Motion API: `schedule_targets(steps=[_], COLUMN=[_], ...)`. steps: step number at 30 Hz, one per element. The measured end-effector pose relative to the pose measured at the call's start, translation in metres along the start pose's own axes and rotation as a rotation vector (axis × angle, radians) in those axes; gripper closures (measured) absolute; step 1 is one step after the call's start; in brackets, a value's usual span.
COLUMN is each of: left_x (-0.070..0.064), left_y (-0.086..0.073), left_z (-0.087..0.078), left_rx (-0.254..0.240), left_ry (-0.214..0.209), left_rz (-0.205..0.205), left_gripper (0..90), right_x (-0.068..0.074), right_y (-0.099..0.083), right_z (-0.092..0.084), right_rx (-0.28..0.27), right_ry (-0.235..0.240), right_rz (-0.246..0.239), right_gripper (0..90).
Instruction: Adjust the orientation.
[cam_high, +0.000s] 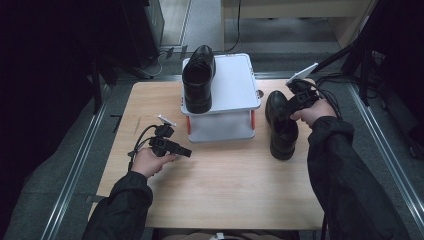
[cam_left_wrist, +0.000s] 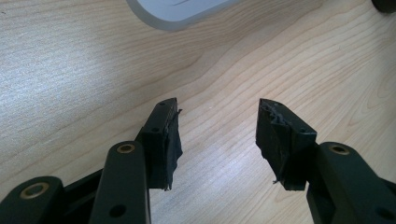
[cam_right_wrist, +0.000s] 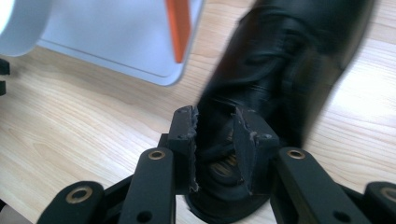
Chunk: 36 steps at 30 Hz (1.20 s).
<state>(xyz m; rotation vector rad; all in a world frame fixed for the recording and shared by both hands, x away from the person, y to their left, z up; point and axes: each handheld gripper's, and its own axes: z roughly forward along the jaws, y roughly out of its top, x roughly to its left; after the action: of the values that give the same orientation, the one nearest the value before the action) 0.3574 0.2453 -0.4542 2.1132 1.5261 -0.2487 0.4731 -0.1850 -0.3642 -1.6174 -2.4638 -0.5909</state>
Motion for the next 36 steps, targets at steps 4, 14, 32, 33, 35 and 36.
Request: schedule_targets(steps=[4, 14, 32, 33, 35, 36], left_x=[0.0, 0.0, -0.003, -0.003, -0.003, -0.003], left_y=[0.0, 0.0, -0.001, -0.001, -0.001, -0.001], left_z=[0.0, 0.001, 0.003, 0.003, 0.003, 0.003], left_rx=[-0.002, 0.008, 0.017, 0.017, 0.018, 0.019], left_ry=[0.002, 0.008, 0.018, 0.018, 0.018, 0.019], left_rz=[-0.003, -0.003, 0.007, 0.008, 0.007, 0.008], left_gripper=[49.2, 49.1, 49.1, 49.1, 49.1, 49.1], right_x=[-0.023, -0.053, -0.061, -0.061, -0.062, -0.063], right_y=[-0.009, -0.029, -0.029, -0.028, -0.028, -0.028], right_z=[-0.002, 0.031, 0.059, 0.059, 0.059, 0.059], right_rx=[0.009, 0.053, 0.082, 0.083, 0.086, 0.088], right_ry=[-0.037, -0.034, -0.059, -0.054, -0.049, -0.047], right_rz=[0.045, 0.143, 0.224, 0.235, 0.246, 0.249], right_gripper=[69.5, 67.3, 77.4, 77.9, 78.5, 78.8])
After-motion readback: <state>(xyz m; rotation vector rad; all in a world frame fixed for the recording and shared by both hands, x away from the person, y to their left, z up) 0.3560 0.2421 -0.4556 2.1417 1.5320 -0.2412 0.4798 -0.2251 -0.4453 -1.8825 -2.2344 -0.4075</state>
